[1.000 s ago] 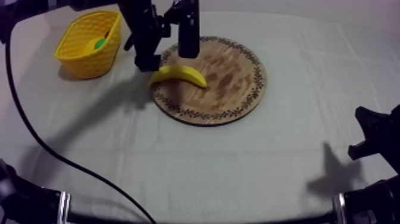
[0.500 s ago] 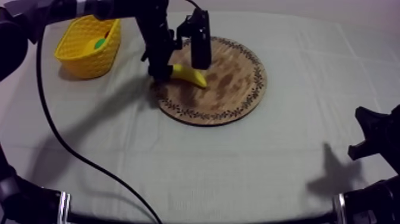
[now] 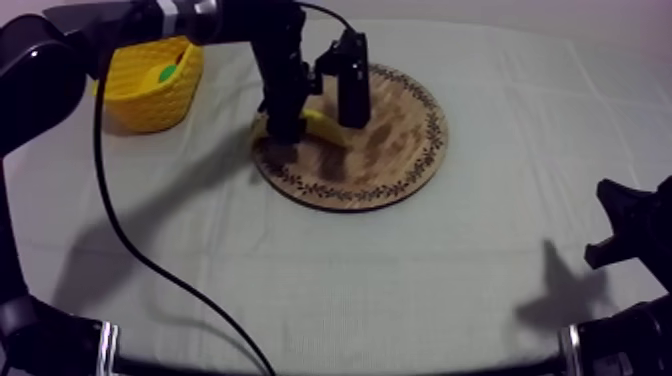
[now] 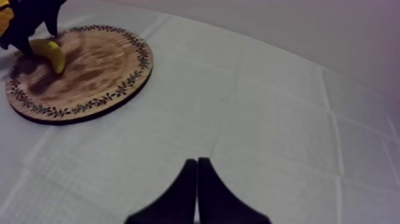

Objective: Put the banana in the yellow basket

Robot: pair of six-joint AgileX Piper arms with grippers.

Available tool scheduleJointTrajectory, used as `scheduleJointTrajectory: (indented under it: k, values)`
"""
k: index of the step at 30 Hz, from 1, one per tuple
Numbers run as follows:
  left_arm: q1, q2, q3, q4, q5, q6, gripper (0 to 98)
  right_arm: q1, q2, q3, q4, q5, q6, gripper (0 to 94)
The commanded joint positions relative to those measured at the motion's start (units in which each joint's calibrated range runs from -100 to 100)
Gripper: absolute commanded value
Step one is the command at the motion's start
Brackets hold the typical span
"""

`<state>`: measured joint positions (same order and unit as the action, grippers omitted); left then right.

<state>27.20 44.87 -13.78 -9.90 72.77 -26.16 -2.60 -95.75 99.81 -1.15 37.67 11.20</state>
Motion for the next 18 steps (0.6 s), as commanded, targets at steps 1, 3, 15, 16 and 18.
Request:
scheduleJointTrajectory:
  k: [1,3,15,16,18]
  values:
    - [0.04,0.58,-0.53,0.04,0.12,0.0,69.1,0.0,0.0,-0.03,0.0,-0.01,0.01,0.3]
    - [0.03,1.23,-1.15,0.05,0.16,-0.04,68.2,0.0,0.0,-0.03,0.0,-0.01,0.01,0.3]
    - [-0.23,3.76,-3.47,0.54,0.83,-1.41,56.1,0.0,0.0,-0.03,0.0,-0.01,0.01,0.3]
    - [-0.23,3.89,-3.59,0.63,0.93,-1.52,55.0,0.0,0.0,-0.03,0.0,-0.01,0.01,0.3]
    - [-0.23,4.1,-3.85,0.87,1.18,-1.77,51.8,0.0,0.0,-0.03,0.0,-0.01,0.01,0.3]
